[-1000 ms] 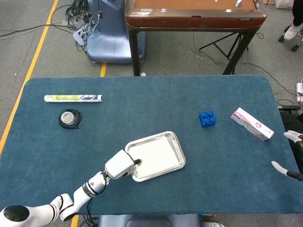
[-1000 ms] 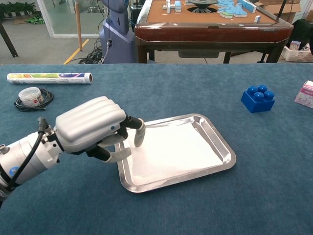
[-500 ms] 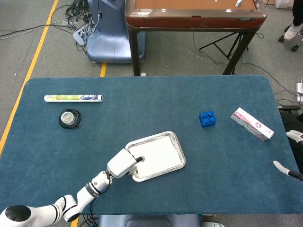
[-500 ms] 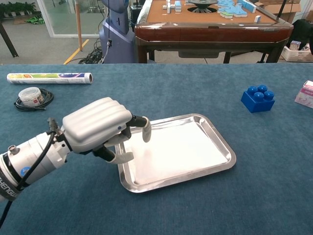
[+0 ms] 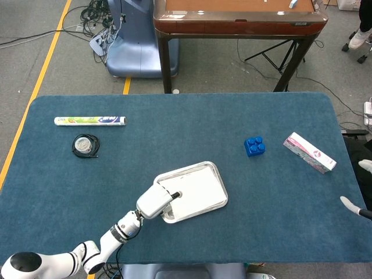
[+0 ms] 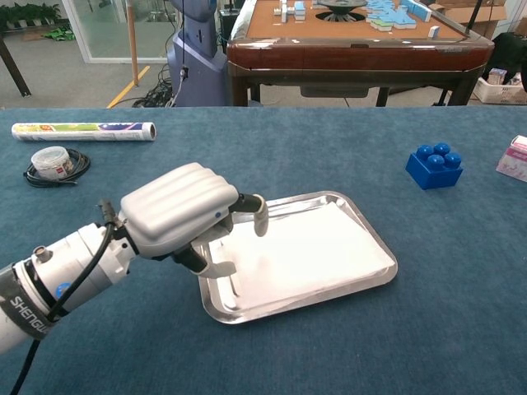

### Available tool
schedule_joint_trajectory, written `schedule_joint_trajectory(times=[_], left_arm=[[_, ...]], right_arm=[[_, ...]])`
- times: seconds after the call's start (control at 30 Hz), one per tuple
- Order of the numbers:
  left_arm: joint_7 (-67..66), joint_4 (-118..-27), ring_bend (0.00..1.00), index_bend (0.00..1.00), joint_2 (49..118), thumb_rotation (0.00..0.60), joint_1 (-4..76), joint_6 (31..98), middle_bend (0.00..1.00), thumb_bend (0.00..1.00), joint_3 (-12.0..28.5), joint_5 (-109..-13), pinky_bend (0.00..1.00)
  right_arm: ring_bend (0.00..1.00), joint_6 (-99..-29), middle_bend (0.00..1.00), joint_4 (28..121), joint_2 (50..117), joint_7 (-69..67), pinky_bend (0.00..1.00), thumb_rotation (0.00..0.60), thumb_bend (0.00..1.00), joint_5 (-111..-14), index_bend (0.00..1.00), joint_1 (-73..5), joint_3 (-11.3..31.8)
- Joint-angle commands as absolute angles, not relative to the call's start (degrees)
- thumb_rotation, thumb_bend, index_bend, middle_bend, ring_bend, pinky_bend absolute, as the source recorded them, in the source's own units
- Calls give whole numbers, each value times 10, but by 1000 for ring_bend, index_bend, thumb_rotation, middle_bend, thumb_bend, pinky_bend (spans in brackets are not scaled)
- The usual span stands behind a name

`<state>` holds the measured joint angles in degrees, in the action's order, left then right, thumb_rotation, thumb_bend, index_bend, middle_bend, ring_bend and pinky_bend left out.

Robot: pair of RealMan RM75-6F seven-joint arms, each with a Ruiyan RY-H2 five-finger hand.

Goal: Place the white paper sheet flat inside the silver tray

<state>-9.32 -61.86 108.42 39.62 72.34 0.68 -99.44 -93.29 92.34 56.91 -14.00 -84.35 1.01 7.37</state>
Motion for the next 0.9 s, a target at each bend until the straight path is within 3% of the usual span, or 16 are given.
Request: schedule_joint_trajectory(times=[0.03, 0.7, 0.9], left_arm=[[-100, -616, 985, 463, 1090, 600, 400, 723, 1000, 176, 10, -995, 1000], [-108, -541, 986, 562, 1112, 600, 414, 733, 1000, 166, 16, -996, 1000], [-123, -539, 986, 591, 1108, 600, 414, 736, 1000, 122, 13, -997, 1000]], right_arm=[[128, -935, 242, 923, 570, -141, 294, 600, 0, -841, 235, 11, 76], [128, -932, 242, 925, 568, -150, 299, 600, 0, -834, 235, 14, 81], [128, -932, 242, 925, 569, -150, 299, 600, 0, -835, 235, 14, 81]])
